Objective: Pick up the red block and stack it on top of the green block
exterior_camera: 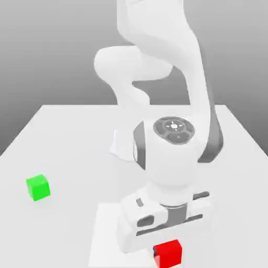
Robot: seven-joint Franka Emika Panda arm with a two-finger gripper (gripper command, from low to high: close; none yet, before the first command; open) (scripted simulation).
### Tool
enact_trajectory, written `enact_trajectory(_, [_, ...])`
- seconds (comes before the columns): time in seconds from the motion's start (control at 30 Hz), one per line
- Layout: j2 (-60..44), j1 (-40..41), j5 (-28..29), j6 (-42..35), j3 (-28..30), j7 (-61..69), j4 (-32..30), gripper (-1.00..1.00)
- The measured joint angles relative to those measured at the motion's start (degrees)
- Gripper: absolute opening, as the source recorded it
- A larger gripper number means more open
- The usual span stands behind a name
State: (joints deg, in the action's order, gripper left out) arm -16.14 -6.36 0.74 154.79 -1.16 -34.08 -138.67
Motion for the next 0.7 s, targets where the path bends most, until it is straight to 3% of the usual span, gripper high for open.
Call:
enact_trajectory(0.23, [10.35, 10.63, 2.72, -2.12, 9.36, 9.94, -7.99, -1.0])
enact_trajectory(0.37, [17.52, 28.06, 5.19, -2.34, 16.73, 20.04, -14.68, -1.0])
enact_trajectory(0.47, [22.19, 32.82, 5.87, -2.37, 20.59, 27.53, -19.36, -1.0])
enact_trajectory(0.7, [18.3, 31.97, -5.53, 1.12, 23.78, 39.76, -21.11, -1.0])
